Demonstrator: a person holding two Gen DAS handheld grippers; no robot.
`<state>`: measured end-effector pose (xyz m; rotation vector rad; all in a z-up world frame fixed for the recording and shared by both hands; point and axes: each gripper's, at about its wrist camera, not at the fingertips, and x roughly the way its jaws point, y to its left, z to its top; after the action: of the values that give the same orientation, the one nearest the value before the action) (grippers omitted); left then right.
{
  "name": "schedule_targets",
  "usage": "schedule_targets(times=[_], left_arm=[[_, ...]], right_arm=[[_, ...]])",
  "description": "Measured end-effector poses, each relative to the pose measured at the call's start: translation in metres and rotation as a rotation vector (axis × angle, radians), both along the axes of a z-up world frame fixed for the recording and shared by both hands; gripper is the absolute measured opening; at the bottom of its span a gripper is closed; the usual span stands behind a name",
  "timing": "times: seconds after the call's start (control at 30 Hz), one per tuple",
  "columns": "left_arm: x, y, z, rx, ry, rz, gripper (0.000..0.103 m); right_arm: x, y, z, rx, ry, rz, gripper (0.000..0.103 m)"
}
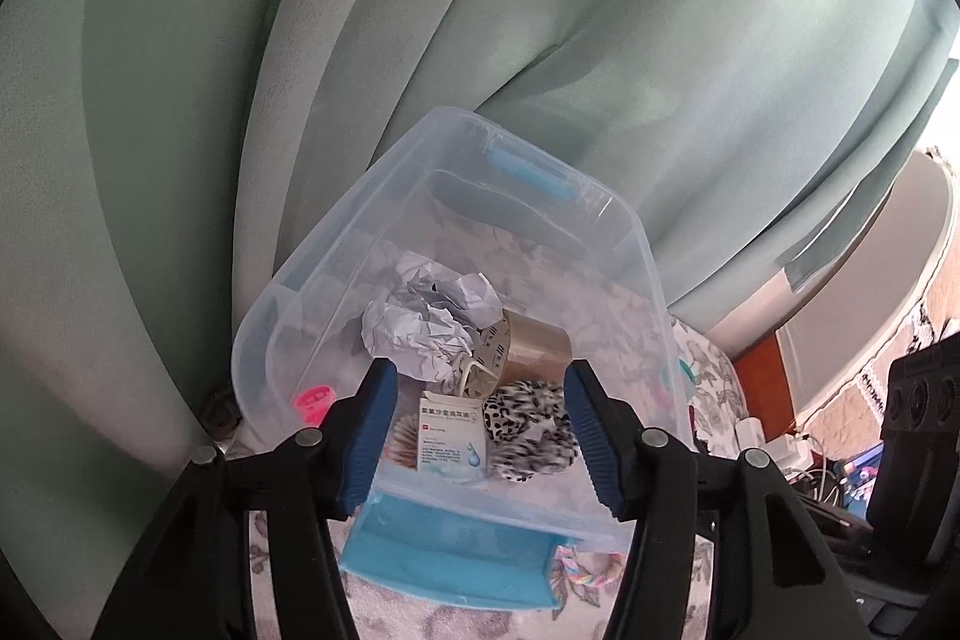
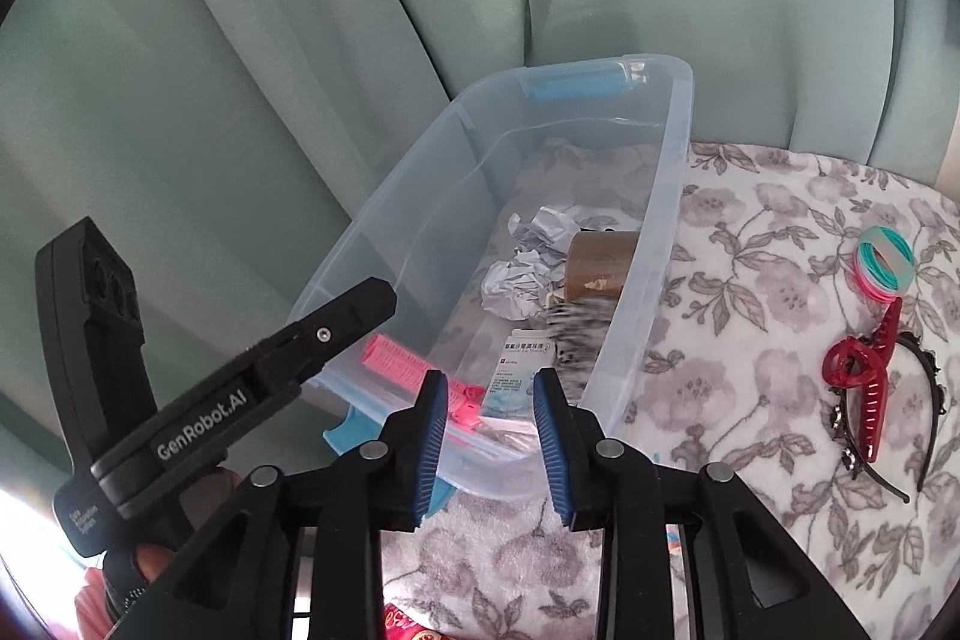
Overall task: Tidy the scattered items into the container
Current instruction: 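Lower both tools over the box and open them to release scrunchie and medicine box, then withdraw both tools from the box toward the red claw clip and rope toy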
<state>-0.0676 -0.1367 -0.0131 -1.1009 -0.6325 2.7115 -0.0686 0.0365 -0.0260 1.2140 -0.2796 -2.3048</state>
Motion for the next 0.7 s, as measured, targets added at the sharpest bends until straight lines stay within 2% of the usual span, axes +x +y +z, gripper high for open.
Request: schedule_targets(times=[0.17, 0.23, 0.37, 0.5, 0.7], left_arm=[[0.013, 0.003, 0.009, -0.013, -0.009, 0.003, 0.066], [0.019, 0.004, 0.013, -0.019, -0.012, 0.006, 0.066], [0.030, 0.011, 0.021, -0.019, -0.023, 0.005, 0.069], [0.041, 0.029, 0.034, -0.055, -0.001, -0.019, 0.069], [0.054, 0.071, 0.052, -0.111, 0.032, -0.091, 0.069]], right_arm=[[0.013, 0.004, 0.007, -0.009, 0.019, 0.008, 0.045], [0.020, 0.006, 0.010, -0.007, 0.025, 0.007, 0.052], [0.036, 0.019, 0.014, -0.020, 0.039, -0.006, 0.052], [0.051, 0.041, 0.019, -0.045, 0.058, -0.045, 0.052], [0.071, 0.093, 0.027, -0.090, 0.090, -0.150, 0.054]])
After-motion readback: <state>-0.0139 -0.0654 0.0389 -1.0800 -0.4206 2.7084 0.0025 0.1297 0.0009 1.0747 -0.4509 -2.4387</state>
